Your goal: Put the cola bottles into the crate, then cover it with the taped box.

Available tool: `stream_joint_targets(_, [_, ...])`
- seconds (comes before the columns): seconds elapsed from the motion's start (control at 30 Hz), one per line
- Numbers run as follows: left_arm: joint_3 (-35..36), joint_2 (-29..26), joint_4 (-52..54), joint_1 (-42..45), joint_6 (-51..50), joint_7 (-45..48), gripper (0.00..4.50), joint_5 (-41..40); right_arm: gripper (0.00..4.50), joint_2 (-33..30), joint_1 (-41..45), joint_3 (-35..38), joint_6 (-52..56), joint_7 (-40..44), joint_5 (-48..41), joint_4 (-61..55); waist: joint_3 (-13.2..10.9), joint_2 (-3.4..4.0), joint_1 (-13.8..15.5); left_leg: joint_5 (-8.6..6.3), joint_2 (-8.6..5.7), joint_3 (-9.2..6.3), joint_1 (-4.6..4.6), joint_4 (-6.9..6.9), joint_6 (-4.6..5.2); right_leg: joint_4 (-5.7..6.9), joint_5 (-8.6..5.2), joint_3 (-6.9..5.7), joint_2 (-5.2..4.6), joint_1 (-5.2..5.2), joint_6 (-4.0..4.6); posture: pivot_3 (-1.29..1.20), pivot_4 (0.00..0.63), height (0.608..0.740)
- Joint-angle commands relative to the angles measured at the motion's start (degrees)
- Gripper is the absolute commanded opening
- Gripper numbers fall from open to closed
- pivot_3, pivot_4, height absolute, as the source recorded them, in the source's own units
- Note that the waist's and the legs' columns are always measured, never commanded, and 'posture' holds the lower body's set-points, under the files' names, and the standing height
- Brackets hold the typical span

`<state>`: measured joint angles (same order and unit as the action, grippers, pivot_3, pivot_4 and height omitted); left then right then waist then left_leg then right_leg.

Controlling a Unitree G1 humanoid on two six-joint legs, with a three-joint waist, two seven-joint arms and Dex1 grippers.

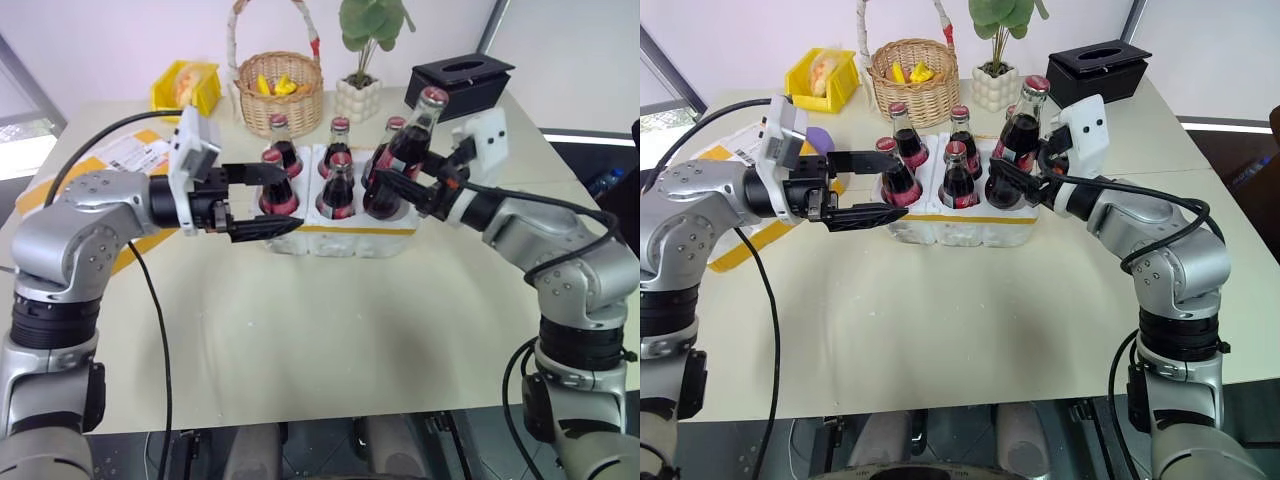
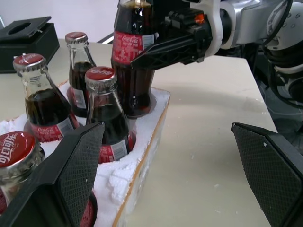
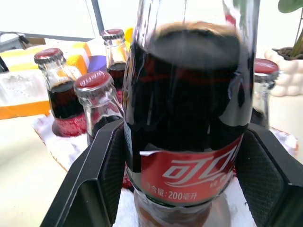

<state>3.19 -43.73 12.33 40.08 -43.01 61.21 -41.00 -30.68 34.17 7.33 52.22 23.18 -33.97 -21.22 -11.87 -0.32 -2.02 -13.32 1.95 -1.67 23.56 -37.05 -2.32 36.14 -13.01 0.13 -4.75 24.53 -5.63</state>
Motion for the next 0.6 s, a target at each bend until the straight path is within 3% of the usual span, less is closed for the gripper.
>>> stream_joint_targets(0.03, [1.6, -0.7, 1.4, 0.4, 1.1, 0.5, 4.50, -0.5, 2.67, -0.8, -0.4, -0.6, -4.5, 1.3, 2.2, -1.2, 0.0, 0.00, 0.0, 0.00, 0.00, 0.00, 0.00, 0.00, 0.00, 0.00, 0.00, 0.00, 0.00, 0.00, 0.00, 0.00, 0.150, 0.740])
stream_joint_targets(0.33, [1.3, -0.4, 2.0, 0.7, 1.2, 0.7, 4.50, -0.6, 2.67, -0.2, -3.2, -3.1, -8.8, 3.4, 6.9, 3.1, 0.0, 0.00, 0.1, 0.00, 0.00, 0.00, 0.01, 0.01, 0.00, -0.01, 0.05, 0.00, 0.00, 0.00, -0.10, 0.00, 0.150, 0.740])
stream_joint_targets(0.47, [1.1, -0.1, 1.8, 0.7, 1.6, 0.8, 4.50, -0.3, 4.49, 1.3, -4.0, -3.1, -8.1, 3.4, 6.2, 3.8, 0.0, -0.01, 0.2, 0.00, 0.00, 0.00, 0.01, 0.00, 0.00, -0.01, 0.04, 0.00, 0.00, 0.00, -0.08, 0.00, 0.150, 0.740])
stream_joint_targets(0.6, [1.0, -0.1, 1.2, 0.7, 2.2, 1.0, 4.50, 0.1, 4.49, 1.4, -5.3, -2.9, -7.5, 3.8, 5.7, 2.3, 0.0, -0.03, 0.1, 0.00, 0.00, 0.00, 0.00, -0.02, 0.00, 0.01, 0.03, 0.00, 0.00, 0.00, -0.05, 0.00, 0.150, 0.740])
